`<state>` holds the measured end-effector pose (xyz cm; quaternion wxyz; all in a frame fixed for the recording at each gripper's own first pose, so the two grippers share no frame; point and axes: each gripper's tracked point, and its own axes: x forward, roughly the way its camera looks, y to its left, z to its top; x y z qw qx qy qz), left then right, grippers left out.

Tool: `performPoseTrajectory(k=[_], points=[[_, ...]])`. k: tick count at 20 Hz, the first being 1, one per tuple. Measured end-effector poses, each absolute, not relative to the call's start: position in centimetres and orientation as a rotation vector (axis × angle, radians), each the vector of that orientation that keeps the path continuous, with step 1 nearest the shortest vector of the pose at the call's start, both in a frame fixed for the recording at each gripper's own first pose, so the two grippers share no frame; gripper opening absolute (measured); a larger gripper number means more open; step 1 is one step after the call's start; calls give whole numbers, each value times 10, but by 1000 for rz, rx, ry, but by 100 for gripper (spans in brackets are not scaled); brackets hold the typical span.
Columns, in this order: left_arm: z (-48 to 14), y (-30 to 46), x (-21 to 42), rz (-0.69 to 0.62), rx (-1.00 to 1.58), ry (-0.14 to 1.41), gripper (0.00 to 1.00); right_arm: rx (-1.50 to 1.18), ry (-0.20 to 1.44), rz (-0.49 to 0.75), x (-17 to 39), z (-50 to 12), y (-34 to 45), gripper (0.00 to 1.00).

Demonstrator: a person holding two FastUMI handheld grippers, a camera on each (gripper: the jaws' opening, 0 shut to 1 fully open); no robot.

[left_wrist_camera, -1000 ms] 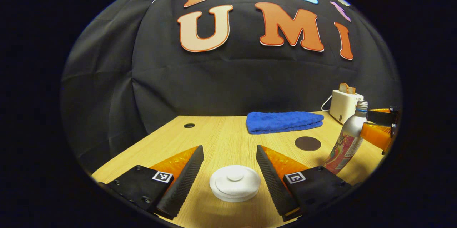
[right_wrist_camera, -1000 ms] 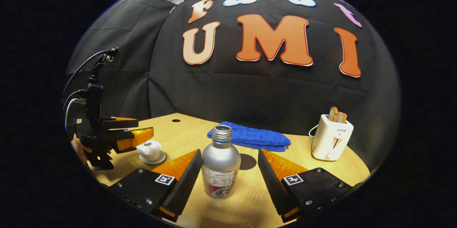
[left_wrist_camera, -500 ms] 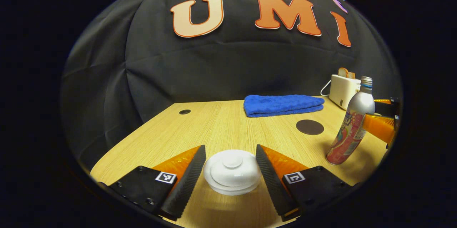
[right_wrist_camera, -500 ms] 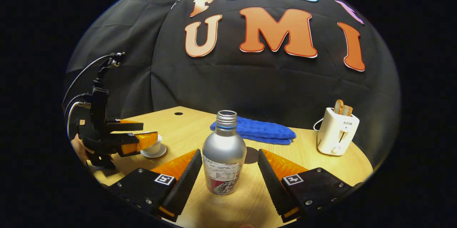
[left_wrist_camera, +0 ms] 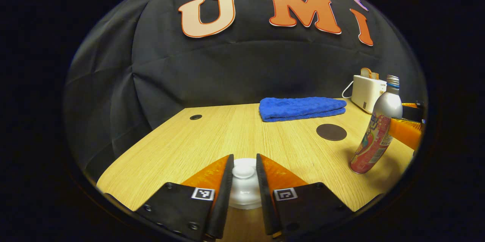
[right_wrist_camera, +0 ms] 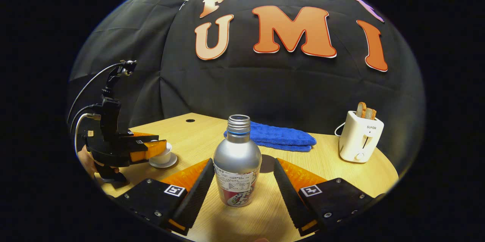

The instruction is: Open the teacup lid with one hand, grasp the water bottle and pour water into the teacup with the other hand; after pouring, place the water bottle on the coaster and then close the teacup lid.

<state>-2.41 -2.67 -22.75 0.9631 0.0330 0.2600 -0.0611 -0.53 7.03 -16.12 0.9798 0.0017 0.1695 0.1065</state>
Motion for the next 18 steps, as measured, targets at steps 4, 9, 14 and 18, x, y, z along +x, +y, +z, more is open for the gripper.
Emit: performPoseTrajectory(k=[4,9,14,18], points=[[-227,-28,-26,-132,66,524,33,13,344,211,-4,-162,70,95],[-219,-25,-25,-134,30,481,28,20,368,215,-4,-168,73,94],[-194,-13,-22,-100,40,390,27,18,418,229,-4,-181,81,94],[-180,5,-21,-56,55,343,27,16,474,222,-5,-193,86,93]])
